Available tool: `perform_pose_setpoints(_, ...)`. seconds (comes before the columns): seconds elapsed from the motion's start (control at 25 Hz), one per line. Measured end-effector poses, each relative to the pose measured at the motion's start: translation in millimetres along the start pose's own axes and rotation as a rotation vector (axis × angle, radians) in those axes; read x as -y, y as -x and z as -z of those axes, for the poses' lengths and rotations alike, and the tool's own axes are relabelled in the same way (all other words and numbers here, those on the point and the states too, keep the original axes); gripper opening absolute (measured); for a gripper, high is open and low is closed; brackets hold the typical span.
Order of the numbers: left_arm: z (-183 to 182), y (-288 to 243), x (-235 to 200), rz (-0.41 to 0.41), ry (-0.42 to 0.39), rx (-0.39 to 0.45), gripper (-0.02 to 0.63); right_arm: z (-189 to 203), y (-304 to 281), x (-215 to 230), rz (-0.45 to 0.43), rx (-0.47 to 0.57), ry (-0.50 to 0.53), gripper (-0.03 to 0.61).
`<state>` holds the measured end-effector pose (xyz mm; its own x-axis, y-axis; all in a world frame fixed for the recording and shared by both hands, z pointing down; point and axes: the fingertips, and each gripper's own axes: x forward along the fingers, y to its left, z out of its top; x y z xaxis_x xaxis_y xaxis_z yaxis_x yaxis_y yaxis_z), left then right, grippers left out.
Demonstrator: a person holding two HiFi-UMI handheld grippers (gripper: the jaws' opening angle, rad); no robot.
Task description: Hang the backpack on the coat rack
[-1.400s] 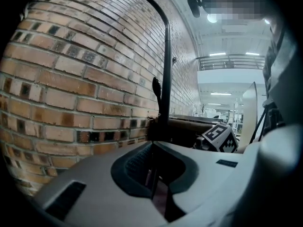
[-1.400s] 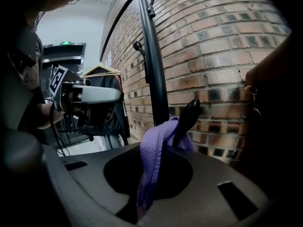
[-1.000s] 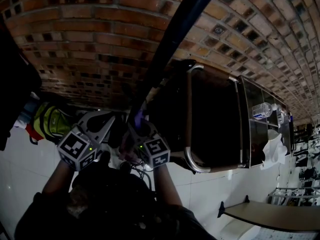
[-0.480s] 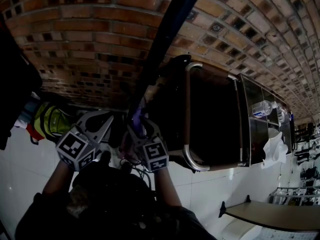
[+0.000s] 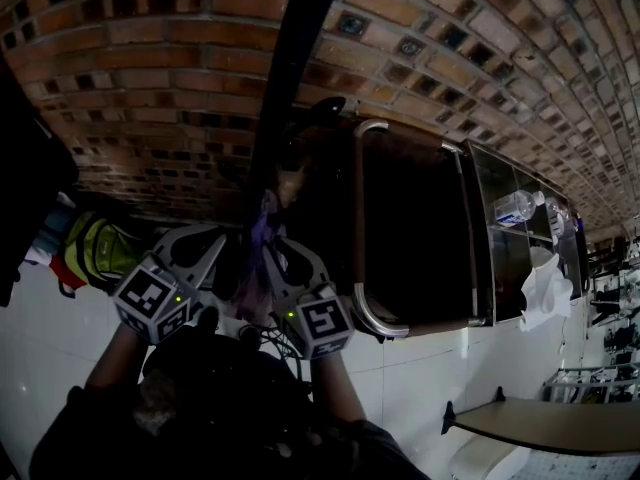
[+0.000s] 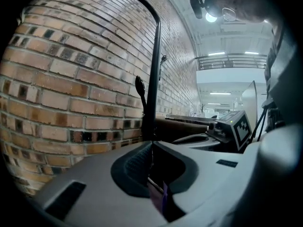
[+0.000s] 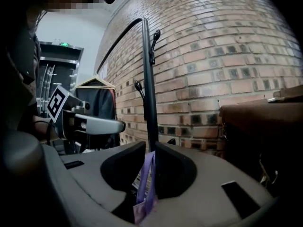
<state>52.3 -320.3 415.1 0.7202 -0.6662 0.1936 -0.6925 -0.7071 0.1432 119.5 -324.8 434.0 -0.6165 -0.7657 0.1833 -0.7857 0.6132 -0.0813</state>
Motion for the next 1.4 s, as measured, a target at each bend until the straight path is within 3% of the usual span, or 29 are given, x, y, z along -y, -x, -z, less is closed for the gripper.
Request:
perform_pose_setpoints(0.16,-5.8,-5.4,11.6,0.01,-0.002,0.014,0.044,-18.0,15.4,-7.7,-0.051,0.035,-0.002,0.003)
perform_pose_setpoints(0.28,-8.3,-7.9,18.2,0.015,-0.001,0.023,0.044,-29.5,25.8,-17.1,-0.098,0.064,0.035,0.002)
perform_pose_setpoints(0.64,-5.0,-9.2,35.3,-0.006,-0.016,0.013,0.044,-29.2,45.2,-13.2,-0.095,0.078,0.049,0.0)
perform_pose_setpoints(1.12,-8.4,17.8,66.6,-0.136,-0.038,0.077,0.044,-23.4,82.7,-29.0,-0.202,0.157,0.053,0.0)
perform_pose_setpoints(1.4,-1.7,55.4,83.1,-0.111,-0.029,0.101,0.044,-15.7,98.9,-56.0,-0.154,0.144,0.059,0.0)
